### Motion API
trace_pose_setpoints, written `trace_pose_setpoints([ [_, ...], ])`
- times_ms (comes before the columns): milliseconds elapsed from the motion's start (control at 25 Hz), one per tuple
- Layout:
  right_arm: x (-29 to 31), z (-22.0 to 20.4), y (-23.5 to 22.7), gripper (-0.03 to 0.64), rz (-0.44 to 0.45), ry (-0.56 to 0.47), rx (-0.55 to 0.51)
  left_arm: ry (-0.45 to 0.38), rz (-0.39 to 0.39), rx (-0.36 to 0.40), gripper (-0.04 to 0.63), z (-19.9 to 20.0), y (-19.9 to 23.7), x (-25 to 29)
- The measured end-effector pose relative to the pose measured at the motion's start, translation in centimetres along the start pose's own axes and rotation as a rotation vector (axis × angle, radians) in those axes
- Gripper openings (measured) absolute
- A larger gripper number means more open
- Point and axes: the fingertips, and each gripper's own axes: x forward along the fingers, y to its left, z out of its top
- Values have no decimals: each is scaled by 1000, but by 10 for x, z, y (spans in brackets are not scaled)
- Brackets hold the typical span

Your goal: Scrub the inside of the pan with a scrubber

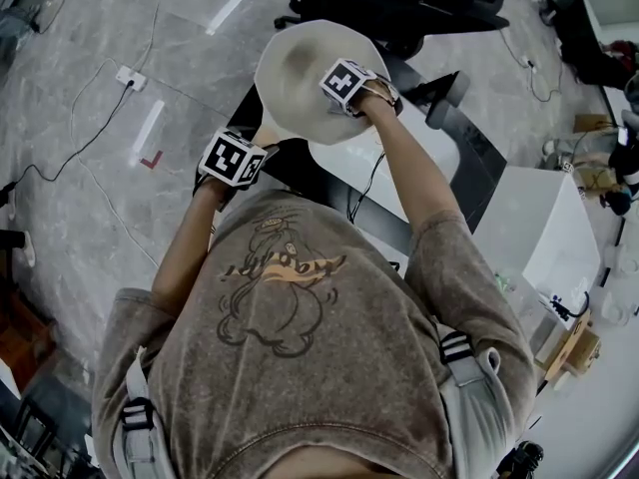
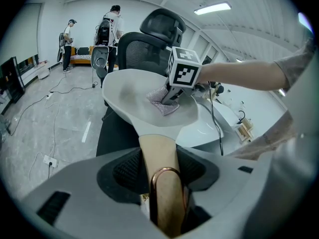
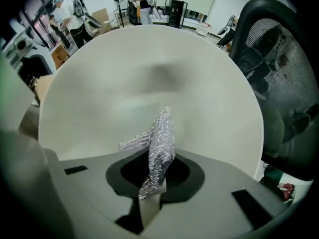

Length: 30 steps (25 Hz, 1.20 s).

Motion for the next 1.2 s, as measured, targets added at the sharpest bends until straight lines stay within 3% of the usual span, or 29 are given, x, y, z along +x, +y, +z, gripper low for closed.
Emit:
trace_pose_setpoints([
  [160, 4, 11, 31, 64, 164, -86, 102, 3, 1, 4, 230, 0, 0, 1],
  [480, 2, 37, 59, 65, 244, -176, 126, 12, 3, 2, 230, 0, 0, 1],
  [840, 1, 70, 76, 66, 211, -260, 66, 17, -8, -5, 230, -2, 0, 4],
  [1080, -3, 63, 73, 66, 75, -251, -2, 16, -14, -8, 232, -1, 1, 3],
  [1200, -10, 76, 72, 66, 87, -364, 9, 14, -11, -3, 232, 0, 2, 3],
])
